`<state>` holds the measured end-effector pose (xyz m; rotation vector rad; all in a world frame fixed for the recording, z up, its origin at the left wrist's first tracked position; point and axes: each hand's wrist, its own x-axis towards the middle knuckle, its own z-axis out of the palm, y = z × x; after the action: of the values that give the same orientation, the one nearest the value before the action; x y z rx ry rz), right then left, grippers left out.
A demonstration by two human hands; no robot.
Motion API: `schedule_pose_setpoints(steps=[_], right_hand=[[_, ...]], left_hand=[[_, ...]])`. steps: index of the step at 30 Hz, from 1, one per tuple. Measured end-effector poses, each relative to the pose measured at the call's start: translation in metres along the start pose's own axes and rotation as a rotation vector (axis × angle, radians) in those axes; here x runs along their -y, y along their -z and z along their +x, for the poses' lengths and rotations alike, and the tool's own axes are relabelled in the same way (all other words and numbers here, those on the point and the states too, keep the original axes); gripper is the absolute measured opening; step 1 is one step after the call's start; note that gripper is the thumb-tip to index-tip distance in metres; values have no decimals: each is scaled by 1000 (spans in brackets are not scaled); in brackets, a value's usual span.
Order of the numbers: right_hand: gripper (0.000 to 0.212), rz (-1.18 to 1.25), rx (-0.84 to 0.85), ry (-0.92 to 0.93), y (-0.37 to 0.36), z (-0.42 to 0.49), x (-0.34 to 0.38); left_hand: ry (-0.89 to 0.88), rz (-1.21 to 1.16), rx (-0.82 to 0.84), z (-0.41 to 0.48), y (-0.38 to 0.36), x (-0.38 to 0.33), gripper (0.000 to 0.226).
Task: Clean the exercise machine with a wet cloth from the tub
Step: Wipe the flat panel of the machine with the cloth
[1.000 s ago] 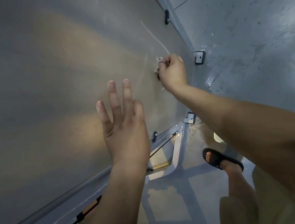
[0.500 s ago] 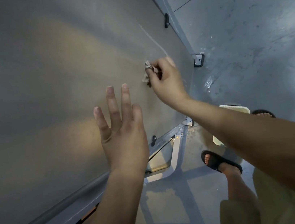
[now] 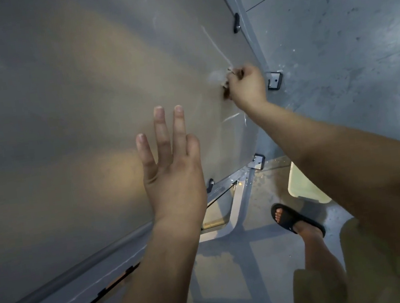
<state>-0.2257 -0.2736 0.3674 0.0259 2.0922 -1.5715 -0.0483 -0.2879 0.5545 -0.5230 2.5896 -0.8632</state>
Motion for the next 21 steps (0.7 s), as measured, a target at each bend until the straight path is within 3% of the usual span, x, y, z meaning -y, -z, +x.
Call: schedule_pose_setpoints(steps=[1, 3, 7, 9, 13, 14, 19, 21], right_hand=[[21, -29, 19, -139, -3, 9, -10], [30, -61, 20, -141, -9, 9, -15], [21, 76, 8, 216, 0, -34, 26], [13, 59, 6, 259, 1, -27, 22], [28, -13, 17, -202, -9, 7, -10], [30, -45, 48, -214, -7, 2, -9], [21, 61, 161, 220, 15, -42, 42], [19, 62, 100, 330, 22, -14, 58]], left_hand=[[3, 14, 5, 0, 1, 0, 37], [0, 33, 3, 0, 1, -2, 38], [7, 54, -13, 1, -2, -1, 43], [11, 56, -2, 3, -2, -2, 47], [23, 65, 33, 2, 3, -4, 54], [22, 62, 44, 2, 4, -5, 55], [50, 49, 69, 4, 12, -9, 53], [55, 17, 95, 3, 22, -16, 51]])
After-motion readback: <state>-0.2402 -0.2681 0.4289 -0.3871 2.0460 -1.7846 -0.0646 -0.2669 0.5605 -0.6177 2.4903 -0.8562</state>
